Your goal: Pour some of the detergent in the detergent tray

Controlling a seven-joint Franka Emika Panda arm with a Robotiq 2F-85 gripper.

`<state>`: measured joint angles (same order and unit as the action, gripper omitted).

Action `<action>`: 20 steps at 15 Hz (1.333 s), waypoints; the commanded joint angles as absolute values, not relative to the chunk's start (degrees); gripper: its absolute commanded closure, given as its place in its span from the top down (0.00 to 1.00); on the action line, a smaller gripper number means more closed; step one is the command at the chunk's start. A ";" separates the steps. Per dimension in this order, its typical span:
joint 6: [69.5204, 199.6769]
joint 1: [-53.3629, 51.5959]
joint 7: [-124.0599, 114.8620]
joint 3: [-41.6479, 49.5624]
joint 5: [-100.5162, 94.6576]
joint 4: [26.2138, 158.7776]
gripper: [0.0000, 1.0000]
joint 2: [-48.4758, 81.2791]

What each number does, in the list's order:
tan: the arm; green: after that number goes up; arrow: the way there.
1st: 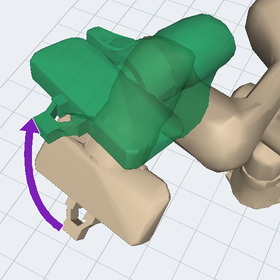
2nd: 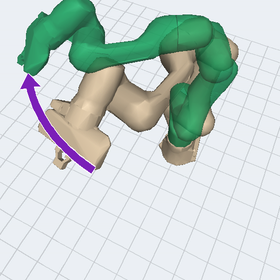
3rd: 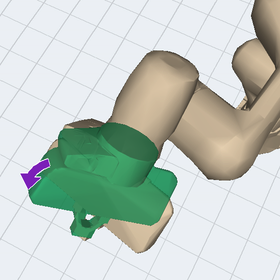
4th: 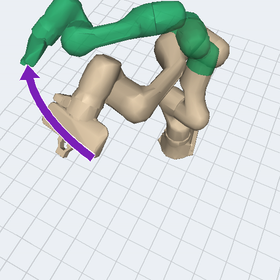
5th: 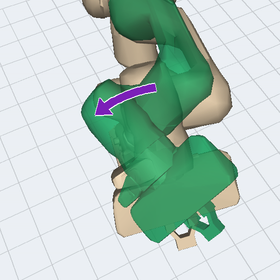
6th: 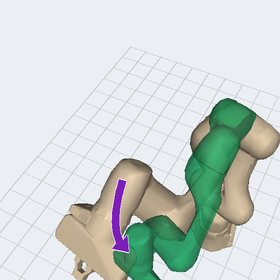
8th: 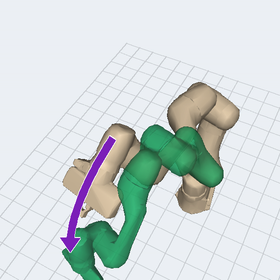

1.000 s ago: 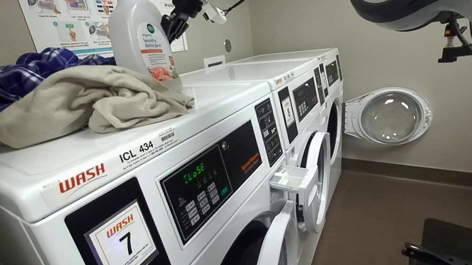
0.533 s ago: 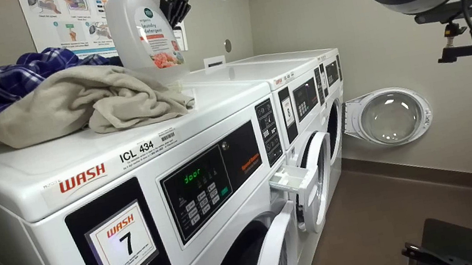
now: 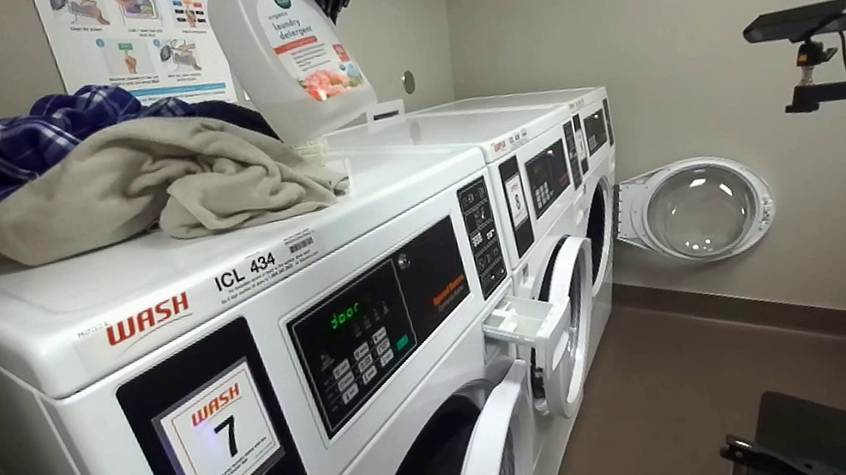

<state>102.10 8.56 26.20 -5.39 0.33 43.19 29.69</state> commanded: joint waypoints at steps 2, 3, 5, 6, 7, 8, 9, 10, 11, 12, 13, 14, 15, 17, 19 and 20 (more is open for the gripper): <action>98.05 6.45 22.12 -4.13 -3.64 45.15 0.06 23.92; 97.42 6.19 21.54 -4.11 -4.24 45.30 0.06 23.27; 96.64 5.74 20.54 -4.07 -5.54 46.06 0.06 21.75; 96.21 5.52 20.30 -4.05 -6.26 46.33 0.06 21.14; 95.83 5.17 19.76 -3.85 -7.44 47.14 0.06 20.24; 95.42 4.92 19.56 -3.78 -8.62 47.74 0.06 19.57; 94.80 4.65 19.38 -3.61 -9.93 48.45 0.06 18.84; 93.86 4.49 19.05 -3.55 -11.18 49.46 0.06 17.91; 92.98 4.38 18.78 -3.62 -12.29 50.39 0.06 17.09; 92.27 4.36 18.71 -3.73 -13.34 51.77 0.06 16.01; 91.23 4.29 18.63 -3.81 -14.35 53.19 0.06 14.87; 90.79 4.36 18.52 -3.91 -15.18 54.83 0.06 13.70; 90.24 4.44 18.25 -4.03 -15.75 56.38 0.06 12.50; 90.12 4.85 17.58 -4.15 -16.56 60.19 0.06 9.67; 90.71 5.28 16.65 -4.15 -16.51 64.14 0.06 6.70; 91.17 5.57 16.33 -4.12 -16.29 66.25 0.06 5.11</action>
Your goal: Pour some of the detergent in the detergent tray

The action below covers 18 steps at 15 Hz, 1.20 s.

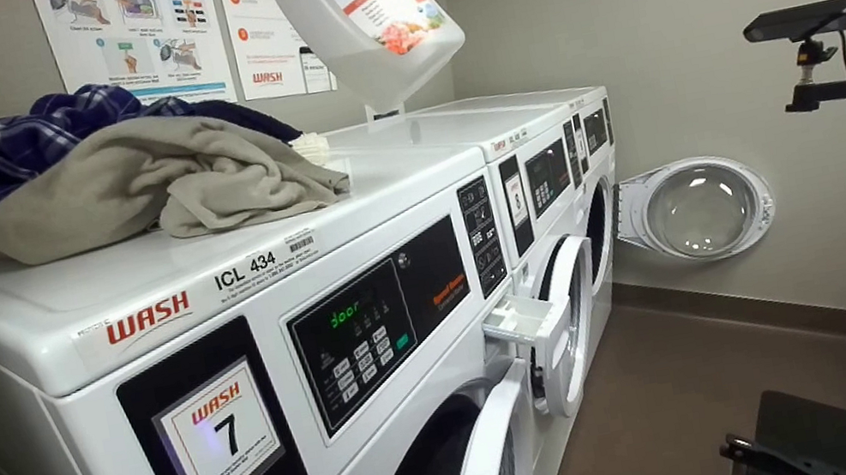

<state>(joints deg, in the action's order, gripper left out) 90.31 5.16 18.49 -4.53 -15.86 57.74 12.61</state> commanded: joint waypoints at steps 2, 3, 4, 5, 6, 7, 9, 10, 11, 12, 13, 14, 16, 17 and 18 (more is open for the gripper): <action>91.99 6.19 15.54 -4.05 -15.82 70.19 0.06 1.94; 92.38 6.50 15.40 -3.97 -15.58 72.16 0.06 0.36; 92.72 6.84 14.99 -3.86 -15.31 74.14 0.06 -1.29; 93.12 7.15 14.61 -3.80 -15.03 76.21 0.06 -3.03; 93.47 7.44 14.49 -3.67 -14.71 78.34 0.06 -4.77; 93.76 7.69 14.33 -3.55 -14.33 80.34 0.06 -6.48; 94.21 7.92 14.02 -3.06 -13.31 84.15 0.06 -9.49; 94.45 7.97 14.19 -2.61 -12.57 86.22 0.06 -10.98; 94.30 7.86 14.06 -2.43 -12.26 87.90 0.06 -12.42; 94.37 7.88 14.19 -2.15 -11.96 89.59 0.06 -13.65; 94.07 7.83 14.08 -2.02 -11.71 91.15 0.06 -14.92; 93.65 5.58 13.76 0.07 -11.96 92.36 0.06 -15.97; 93.56 5.00 13.36 0.81 -12.12 95.13 0.06 -18.21; 93.51 4.70 12.95 1.12 -12.24 96.44 0.06 -19.37; 93.66 4.51 12.49 1.50 -12.29 97.54 0.06 -20.32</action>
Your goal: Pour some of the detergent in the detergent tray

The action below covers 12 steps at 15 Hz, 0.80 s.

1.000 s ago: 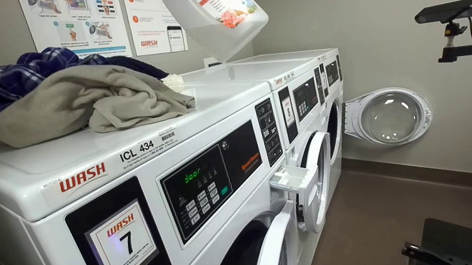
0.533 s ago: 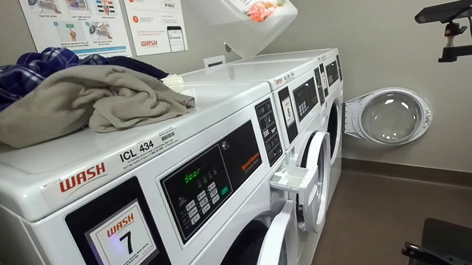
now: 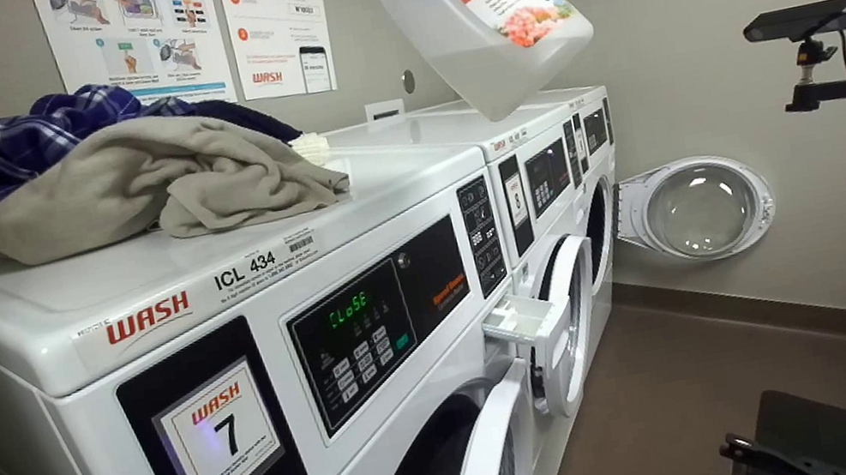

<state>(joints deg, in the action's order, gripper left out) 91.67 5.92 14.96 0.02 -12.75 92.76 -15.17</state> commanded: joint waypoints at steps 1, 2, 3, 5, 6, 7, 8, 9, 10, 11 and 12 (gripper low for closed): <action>93.84 4.35 11.55 1.59 -12.59 98.59 0.06 -21.27; 93.95 4.17 11.05 1.78 -12.67 99.50 0.06 -22.05; 94.30 4.11 10.23 1.83 -12.86 100.34 0.06 -22.66; 95.48 4.10 8.37 1.57 -13.83 101.82 0.06 -23.12; 96.35 4.02 7.58 1.55 -13.84 102.65 0.06 -23.16; 93.14 3.79 9.83 1.98 -13.51 100.16 0.06 -21.00; 93.29 3.69 9.59 1.97 -13.51 100.76 0.24 -21.03; 93.29 3.66 9.59 1.97 -13.50 101.05 0.24 -20.82; 93.29 3.67 9.60 1.97 -13.49 101.09 0.24 -20.52; 93.29 3.67 9.60 1.99 -13.49 101.09 0.24 -20.29; 93.30 3.68 9.61 2.02 -13.49 101.09 0.24 -20.19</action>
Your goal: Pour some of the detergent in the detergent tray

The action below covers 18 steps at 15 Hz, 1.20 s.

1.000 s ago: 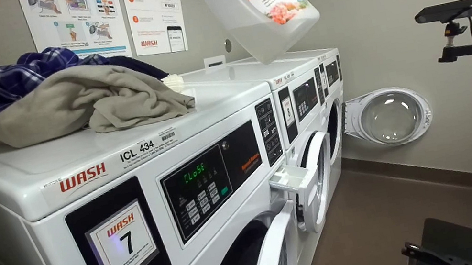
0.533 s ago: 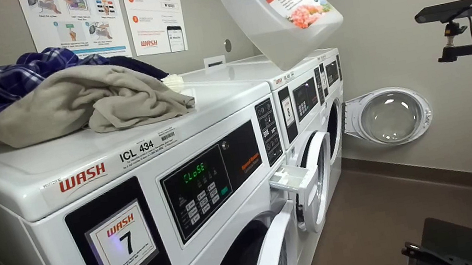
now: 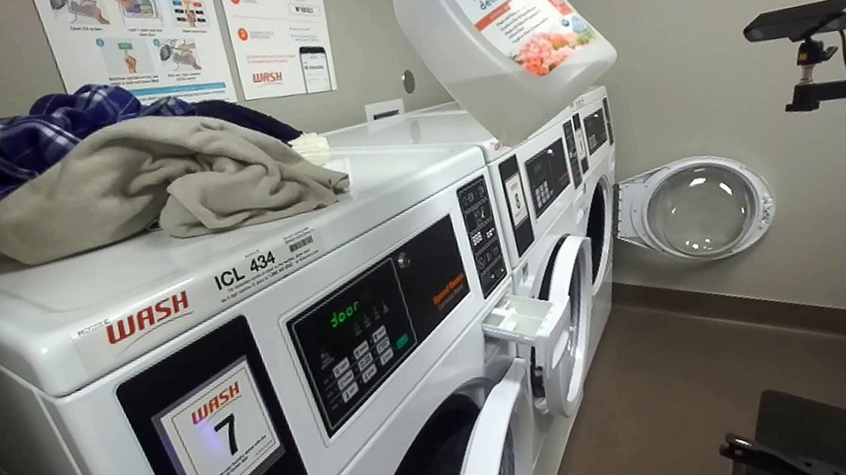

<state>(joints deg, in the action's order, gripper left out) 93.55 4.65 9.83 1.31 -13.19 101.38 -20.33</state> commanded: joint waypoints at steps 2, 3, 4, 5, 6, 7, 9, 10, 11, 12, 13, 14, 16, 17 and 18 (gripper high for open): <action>93.30 3.68 9.61 2.03 -13.48 101.09 0.24 -20.19; 93.30 3.68 9.61 2.04 -13.48 101.09 0.24 -20.19; 93.30 3.69 9.61 2.04 -13.48 101.09 0.24 -20.19; 93.30 3.69 9.61 2.04 -13.48 101.09 0.24 -20.19; 93.30 3.68 9.61 2.04 -13.48 101.09 0.24 -20.19; 93.30 3.68 9.61 2.04 -13.48 101.09 0.24 -20.19; 93.30 3.68 9.61 2.04 -13.48 101.09 0.24 -20.19; 93.30 3.68 9.61 2.04 -13.48 101.09 0.24 -20.19; 93.30 3.68 9.61 2.04 -13.48 101.09 0.24 -20.19; 93.30 3.68 9.61 2.04 -13.48 101.09 0.06 -20.19; 93.43 3.75 9.98 2.20 -13.66 101.20 0.06 -20.33; 93.35 3.80 10.28 2.31 -13.80 101.38 0.06 -20.35; 93.44 4.00 10.60 2.58 -14.30 101.63 0.06 -20.35; 93.54 4.17 10.78 2.80 -14.79 101.79 0.06 -20.37; 93.38 4.29 11.01 3.09 -15.24 101.94 0.06 -20.36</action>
<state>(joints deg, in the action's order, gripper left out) 93.54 4.64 9.91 1.90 -13.85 102.33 -19.52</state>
